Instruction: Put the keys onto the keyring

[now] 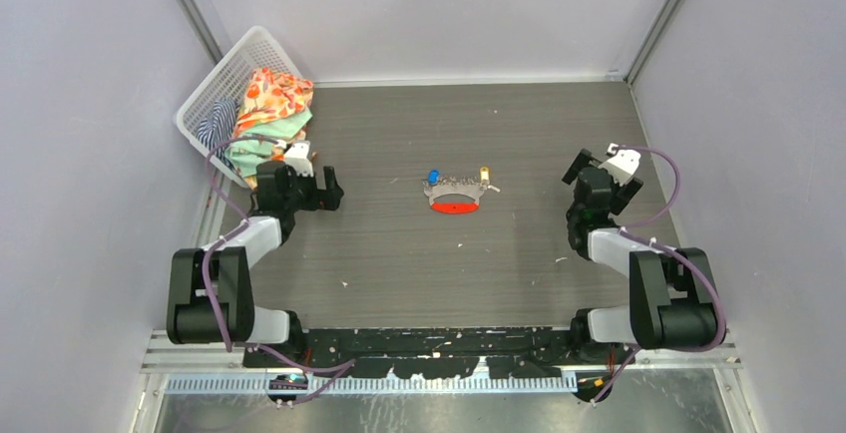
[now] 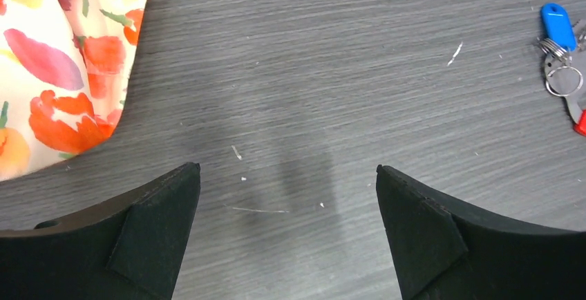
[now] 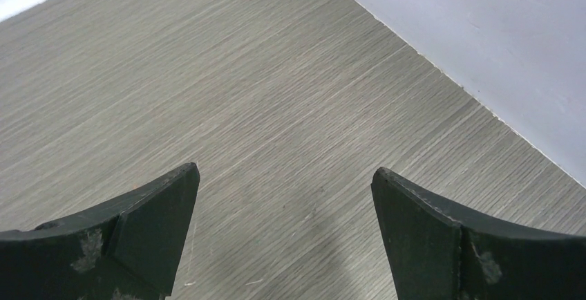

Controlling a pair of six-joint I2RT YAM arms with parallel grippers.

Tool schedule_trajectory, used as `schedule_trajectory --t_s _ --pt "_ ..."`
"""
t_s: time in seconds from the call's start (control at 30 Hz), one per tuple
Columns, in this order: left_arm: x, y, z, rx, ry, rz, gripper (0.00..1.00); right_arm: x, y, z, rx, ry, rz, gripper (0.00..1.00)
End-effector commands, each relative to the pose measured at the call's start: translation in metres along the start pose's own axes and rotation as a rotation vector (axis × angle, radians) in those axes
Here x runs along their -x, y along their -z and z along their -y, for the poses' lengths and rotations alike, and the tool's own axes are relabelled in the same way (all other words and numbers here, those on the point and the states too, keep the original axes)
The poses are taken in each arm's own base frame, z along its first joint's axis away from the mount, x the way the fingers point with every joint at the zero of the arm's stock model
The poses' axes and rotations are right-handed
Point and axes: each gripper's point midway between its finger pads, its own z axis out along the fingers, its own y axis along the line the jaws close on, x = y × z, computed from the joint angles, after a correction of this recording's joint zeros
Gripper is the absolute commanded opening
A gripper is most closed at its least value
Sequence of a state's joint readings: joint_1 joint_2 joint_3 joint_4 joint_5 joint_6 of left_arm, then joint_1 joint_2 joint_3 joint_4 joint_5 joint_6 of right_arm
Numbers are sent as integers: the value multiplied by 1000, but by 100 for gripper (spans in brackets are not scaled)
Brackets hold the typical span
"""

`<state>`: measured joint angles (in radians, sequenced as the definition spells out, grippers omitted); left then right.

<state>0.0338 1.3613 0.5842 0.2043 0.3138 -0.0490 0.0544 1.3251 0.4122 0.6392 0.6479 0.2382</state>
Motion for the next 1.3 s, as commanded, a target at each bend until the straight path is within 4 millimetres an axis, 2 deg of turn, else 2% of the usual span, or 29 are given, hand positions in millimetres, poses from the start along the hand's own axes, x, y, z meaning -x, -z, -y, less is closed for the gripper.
schedule_trajectory --t_s 0.0,0.13,0.3,0.37,0.4,0.43,0.47,0.5,0.57,0.63,0.67,0.73,0.8,1.27 --pt "24 -9 -8 26 -49 164 100 27 -2 -11 53 -16 72 100" --pt "19 -9 -19 76 -77 181 100 6 6 -2 55 11 18 100" --pt "28 -8 -23 98 -100 258 100 -8 0 -12 110 -5 43 100" --pt "25 -5 -27 122 -118 321 100 -17 -2 -10 99 -8 38 100" --pt "18 -4 -29 127 -120 342 100 -22 -2 -9 104 -15 44 100" --pt "13 -2 -30 137 -125 383 100 -24 0 -11 130 -17 69 100" --pt "27 4 -30 147 -140 499 100 -29 1 -15 166 -9 70 100" --pt "19 7 -29 145 -137 512 100 -35 2 -18 195 1 69 100" --pt "10 12 -29 154 -132 486 100 -35 3 -23 209 11 87 100" --pt "14 6 -39 193 -98 458 100 -47 -6 -32 216 82 -13 100" --pt "17 0 -42 196 -88 438 100 -43 -11 -38 232 75 -15 100" --pt "14 -15 -44 182 -76 330 100 -44 -15 -31 219 48 -44 100" --pt "13 -20 -39 199 -103 301 100 -42 -15 -31 222 44 -27 100" --pt "14 -18 -39 203 -106 316 100 -42 -14 -30 222 41 -23 100"
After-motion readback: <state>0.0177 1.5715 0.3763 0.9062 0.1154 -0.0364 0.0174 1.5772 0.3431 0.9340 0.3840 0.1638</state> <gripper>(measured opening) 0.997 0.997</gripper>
